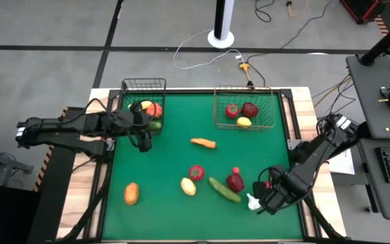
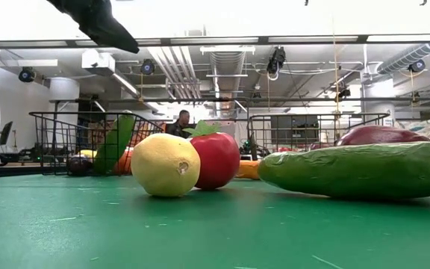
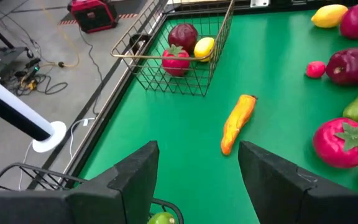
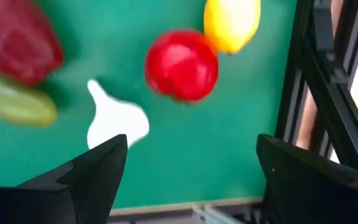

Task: Sort produce into baskets
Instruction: Put the right red tomato into the right wire basket

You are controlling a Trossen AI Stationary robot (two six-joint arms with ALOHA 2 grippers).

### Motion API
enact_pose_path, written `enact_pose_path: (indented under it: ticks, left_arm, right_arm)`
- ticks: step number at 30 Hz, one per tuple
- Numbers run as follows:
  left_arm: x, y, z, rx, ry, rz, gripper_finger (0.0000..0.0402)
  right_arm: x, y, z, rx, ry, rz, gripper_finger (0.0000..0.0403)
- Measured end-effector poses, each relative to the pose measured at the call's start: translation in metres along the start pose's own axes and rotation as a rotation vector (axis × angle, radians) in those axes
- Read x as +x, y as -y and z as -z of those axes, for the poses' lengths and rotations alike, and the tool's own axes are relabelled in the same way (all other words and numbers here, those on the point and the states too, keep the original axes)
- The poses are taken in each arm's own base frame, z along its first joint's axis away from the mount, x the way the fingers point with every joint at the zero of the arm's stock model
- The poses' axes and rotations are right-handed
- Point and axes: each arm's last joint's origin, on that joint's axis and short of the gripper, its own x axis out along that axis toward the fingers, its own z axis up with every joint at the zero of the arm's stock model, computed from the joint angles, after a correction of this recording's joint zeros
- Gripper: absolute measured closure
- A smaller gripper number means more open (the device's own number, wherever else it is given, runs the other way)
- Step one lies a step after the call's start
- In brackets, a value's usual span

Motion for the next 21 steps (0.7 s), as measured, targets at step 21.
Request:
enact_pose_path:
  ticks: [21]
  left_arm:
    - [0.002, 0.0, -0.008, 0.054, 0.079, -0.006, 0.0196]
  right_arm:
    - [0.072, 0.007, -0.027, 0.055, -0.079, -0.122, 0.0053]
